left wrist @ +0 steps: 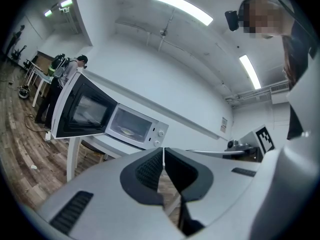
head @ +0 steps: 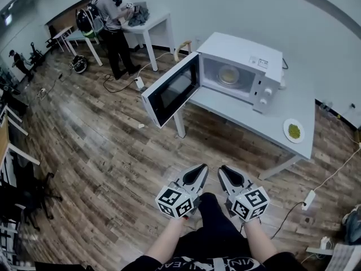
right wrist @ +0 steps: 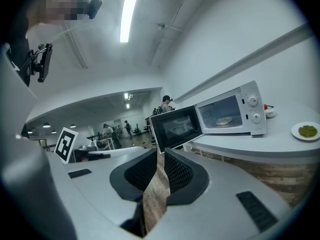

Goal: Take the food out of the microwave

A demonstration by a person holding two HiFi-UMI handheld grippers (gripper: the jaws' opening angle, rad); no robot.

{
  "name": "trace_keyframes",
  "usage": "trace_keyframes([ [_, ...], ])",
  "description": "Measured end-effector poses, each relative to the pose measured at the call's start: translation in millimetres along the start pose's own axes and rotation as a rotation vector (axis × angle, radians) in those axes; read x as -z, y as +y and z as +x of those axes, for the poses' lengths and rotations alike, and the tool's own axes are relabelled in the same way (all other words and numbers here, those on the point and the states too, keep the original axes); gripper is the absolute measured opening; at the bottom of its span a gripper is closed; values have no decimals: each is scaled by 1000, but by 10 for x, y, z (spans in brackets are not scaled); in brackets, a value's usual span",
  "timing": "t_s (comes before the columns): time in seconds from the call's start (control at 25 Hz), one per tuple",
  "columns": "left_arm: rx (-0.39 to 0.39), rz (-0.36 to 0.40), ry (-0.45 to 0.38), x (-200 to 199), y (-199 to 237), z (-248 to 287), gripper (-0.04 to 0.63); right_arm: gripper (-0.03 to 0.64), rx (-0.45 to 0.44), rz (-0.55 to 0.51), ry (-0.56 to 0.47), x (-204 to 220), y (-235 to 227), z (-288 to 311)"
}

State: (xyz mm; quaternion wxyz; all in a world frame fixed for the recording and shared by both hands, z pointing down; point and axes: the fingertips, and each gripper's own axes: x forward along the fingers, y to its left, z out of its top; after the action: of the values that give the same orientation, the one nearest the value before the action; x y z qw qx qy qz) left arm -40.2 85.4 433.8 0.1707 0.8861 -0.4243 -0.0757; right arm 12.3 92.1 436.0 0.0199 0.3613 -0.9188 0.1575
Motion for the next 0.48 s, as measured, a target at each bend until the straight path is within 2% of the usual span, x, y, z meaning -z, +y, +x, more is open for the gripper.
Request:
trace_keyframes([
  [0.48,2,15,17,-263,661,466,17,60,-28,18,-9,-197,-335,841],
])
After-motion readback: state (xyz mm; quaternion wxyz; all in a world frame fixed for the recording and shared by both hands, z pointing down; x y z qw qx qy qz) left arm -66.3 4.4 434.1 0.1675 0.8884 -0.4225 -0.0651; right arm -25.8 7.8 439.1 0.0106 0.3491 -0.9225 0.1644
